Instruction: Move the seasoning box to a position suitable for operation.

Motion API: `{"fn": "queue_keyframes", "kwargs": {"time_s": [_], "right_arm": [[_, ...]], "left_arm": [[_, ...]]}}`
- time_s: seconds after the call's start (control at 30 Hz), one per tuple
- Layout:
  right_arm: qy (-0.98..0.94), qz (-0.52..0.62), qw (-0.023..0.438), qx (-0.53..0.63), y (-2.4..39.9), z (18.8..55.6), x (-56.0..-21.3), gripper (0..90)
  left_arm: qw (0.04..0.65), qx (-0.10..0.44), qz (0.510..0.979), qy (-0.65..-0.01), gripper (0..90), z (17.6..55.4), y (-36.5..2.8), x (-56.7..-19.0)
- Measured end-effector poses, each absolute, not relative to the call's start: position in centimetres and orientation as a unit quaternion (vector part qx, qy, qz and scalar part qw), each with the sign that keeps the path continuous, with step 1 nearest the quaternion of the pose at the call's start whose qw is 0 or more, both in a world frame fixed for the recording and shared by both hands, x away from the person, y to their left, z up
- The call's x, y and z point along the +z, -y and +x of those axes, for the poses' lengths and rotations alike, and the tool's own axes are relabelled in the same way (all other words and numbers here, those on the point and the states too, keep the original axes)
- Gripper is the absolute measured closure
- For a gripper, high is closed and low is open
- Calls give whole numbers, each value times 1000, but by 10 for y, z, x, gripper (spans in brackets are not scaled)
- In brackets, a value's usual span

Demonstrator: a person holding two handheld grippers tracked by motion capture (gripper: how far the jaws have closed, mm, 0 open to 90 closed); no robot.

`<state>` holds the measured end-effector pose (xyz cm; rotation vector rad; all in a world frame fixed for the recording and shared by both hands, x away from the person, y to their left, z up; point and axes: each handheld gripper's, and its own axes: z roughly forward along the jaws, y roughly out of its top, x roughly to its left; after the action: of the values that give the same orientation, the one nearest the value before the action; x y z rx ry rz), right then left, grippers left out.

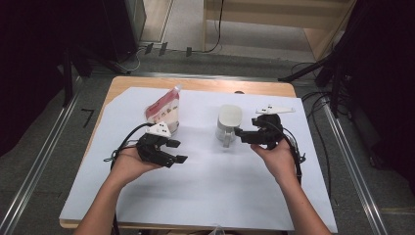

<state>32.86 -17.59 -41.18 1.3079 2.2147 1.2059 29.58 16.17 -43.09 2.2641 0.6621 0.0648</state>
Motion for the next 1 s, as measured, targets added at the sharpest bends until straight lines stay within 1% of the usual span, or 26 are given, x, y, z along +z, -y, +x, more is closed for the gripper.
{"fn": "queue_keyframes", "kwargs": {"time_s": [0.27,0.3,0.4,0.43,0.73,0.77,1.0], "right_arm": [[-755,482,160,415,160,338,-414,167],[-748,490,166,415,157,340,-416,145],[-739,503,170,414,153,342,-418,136],[-736,508,178,410,148,343,-420,132],[-723,530,183,403,130,348,-431,106],[-721,532,197,398,126,349,-433,90],[-704,555,199,396,118,350,-441,82]], "left_arm": [[379,26,889,-254,375,296,-161,-431],[378,26,890,-254,375,296,-162,-431],[377,25,890,-254,375,296,-161,-431],[379,23,888,-258,376,296,-161,-432],[380,20,888,-257,376,296,-160,-433],[380,20,888,-257,376,296,-160,-433],[378,20,890,-255,376,296,-160,-433]]}}
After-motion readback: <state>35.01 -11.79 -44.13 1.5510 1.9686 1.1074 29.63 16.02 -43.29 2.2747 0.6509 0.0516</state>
